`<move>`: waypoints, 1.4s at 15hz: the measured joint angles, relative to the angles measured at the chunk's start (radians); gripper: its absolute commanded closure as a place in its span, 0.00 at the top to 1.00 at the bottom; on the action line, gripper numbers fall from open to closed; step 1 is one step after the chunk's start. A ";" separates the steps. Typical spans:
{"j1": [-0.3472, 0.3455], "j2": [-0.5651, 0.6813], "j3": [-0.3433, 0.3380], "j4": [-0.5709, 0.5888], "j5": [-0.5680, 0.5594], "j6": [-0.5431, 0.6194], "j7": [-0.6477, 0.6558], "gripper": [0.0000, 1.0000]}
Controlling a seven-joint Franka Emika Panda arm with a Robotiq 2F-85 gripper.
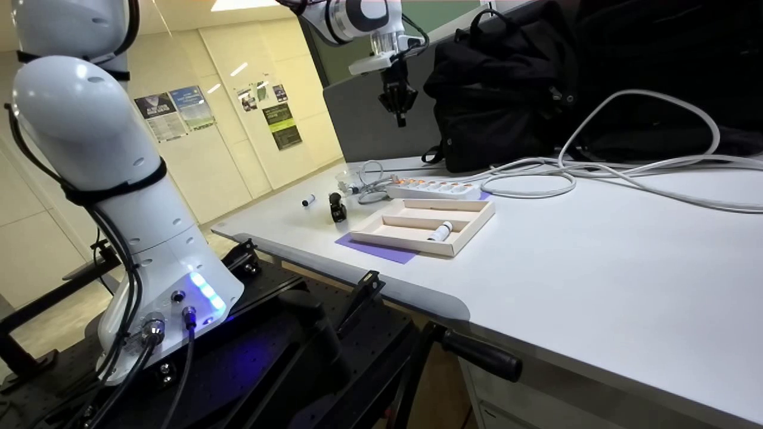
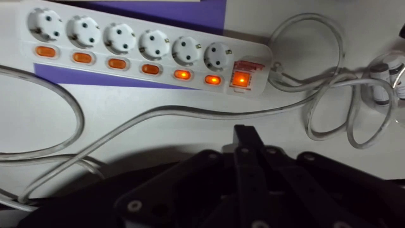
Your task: Turn off the second switch from the left on the extension cable
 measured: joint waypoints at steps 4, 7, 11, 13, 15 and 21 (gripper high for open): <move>0.012 0.093 0.037 -0.001 0.037 0.117 0.000 0.00; 0.020 0.159 0.039 -0.001 0.032 0.165 0.000 0.00; 0.020 0.207 0.028 -0.001 0.025 0.184 0.000 0.00; 0.019 0.220 0.019 -0.001 0.011 0.184 0.000 0.00; 0.019 0.229 0.010 -0.001 0.005 0.184 0.000 0.00; 0.017 0.255 0.000 0.002 -0.010 0.184 0.002 0.00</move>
